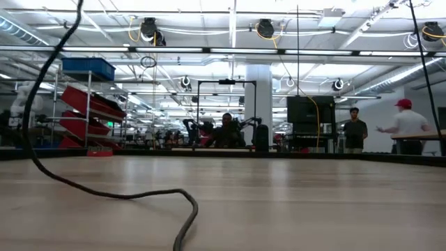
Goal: Coil cords
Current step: Coil the black wire on the spool
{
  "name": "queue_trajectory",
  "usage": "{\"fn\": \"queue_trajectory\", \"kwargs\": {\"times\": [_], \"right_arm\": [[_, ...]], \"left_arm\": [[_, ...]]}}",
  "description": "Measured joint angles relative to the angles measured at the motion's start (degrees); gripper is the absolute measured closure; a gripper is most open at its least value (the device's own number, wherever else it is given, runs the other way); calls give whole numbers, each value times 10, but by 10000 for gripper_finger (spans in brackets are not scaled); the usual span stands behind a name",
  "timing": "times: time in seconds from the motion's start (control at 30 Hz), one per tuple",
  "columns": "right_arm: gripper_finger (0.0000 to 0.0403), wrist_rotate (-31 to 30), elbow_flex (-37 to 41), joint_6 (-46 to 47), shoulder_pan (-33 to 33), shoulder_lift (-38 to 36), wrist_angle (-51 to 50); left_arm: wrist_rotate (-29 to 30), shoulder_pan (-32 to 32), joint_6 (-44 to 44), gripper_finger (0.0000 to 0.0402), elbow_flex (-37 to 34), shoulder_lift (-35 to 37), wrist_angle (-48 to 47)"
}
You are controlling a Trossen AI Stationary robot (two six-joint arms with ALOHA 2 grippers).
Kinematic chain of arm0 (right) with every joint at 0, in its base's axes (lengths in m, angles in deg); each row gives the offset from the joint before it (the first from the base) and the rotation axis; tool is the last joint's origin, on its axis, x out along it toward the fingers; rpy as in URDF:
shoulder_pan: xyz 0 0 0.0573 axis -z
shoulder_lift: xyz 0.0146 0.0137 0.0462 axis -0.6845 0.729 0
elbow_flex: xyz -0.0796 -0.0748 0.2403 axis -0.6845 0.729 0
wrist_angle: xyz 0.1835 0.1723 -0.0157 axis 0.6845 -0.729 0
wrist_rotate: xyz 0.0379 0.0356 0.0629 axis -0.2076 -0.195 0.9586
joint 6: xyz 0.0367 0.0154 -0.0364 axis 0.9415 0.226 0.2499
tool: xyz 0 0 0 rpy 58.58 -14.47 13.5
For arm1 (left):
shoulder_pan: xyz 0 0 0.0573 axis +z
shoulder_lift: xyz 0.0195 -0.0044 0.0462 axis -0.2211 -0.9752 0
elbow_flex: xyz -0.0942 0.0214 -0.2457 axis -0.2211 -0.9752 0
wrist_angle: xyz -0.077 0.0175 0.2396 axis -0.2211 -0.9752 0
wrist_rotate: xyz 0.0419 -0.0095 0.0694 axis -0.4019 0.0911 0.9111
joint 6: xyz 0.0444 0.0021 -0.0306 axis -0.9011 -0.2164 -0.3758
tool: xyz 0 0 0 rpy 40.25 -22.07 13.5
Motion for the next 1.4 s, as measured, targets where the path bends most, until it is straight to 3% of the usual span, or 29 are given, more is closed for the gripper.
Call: {"fn": "queue_trajectory", "kwargs": {"times": [0.17,0.3,0.47,0.7,0.93,1.17,1.4], "right_arm": [[340,-55,0,20,26,-36,-94],[308,-59,0,47,36,-80,-147],[269,-109,0,107,23,-138,-246],[236,-196,3,239,-28,-145,-387],[227,-251,62,325,-79,-141,-395],[228,-289,73,316,-146,-142,-310],[229,-356,73,384,-177,-142,-364]], "left_arm": [[59,45,0,400,0,0,-1],[96,77,4,400,0,0,-2],[98,89,15,400,0,0,-7],[85,89,24,400,0,0,-7],[85,94,31,400,0,0,-7],[85,100,35,400,0,0,-21],[85,112,48,400,0,0,-37]]}}
